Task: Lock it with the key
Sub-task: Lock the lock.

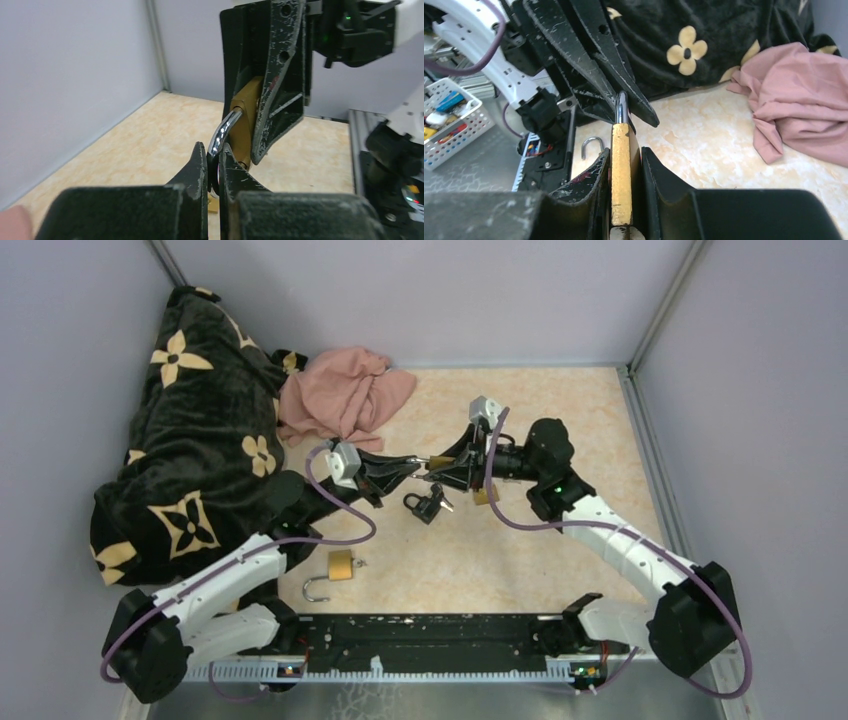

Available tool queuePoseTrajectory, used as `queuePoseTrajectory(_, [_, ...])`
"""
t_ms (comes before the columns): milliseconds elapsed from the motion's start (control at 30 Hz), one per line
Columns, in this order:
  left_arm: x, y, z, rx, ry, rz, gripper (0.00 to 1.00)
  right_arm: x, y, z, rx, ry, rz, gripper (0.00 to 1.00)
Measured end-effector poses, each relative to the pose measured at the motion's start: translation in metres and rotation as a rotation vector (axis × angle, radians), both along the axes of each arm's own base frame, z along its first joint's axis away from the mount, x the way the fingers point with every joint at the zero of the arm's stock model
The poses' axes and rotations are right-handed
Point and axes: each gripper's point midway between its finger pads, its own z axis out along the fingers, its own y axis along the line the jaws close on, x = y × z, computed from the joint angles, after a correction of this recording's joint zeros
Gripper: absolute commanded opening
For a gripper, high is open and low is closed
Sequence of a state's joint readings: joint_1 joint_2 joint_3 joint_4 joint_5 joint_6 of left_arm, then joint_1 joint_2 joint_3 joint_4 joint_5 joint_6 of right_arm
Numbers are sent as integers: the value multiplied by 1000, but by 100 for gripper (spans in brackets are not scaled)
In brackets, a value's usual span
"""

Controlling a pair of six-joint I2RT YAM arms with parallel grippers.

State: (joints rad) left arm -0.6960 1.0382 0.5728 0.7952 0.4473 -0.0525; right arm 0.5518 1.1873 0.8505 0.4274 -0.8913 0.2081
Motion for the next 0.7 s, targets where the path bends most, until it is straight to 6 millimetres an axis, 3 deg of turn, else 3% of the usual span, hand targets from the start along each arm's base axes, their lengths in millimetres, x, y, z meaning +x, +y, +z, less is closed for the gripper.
queuePoseTrajectory(200, [-28, 2, 7, 24, -15, -156, 9, -20, -4, 7, -9, -46, 56, 0])
queuePoseTrajectory(567, [-41, 3, -7, 59, 53, -252, 18, -31, -6, -5, -45, -4, 92, 0])
queuePoseTrajectory(633, [-42, 3, -8, 63, 58, -259, 16, -32, -6, -6, -49, 4, 96, 0])
queuePoseTrajectory(700, [-43, 3, -10, 66, 62, -266, 7, -32, -6, -7, -52, 9, 100, 0])
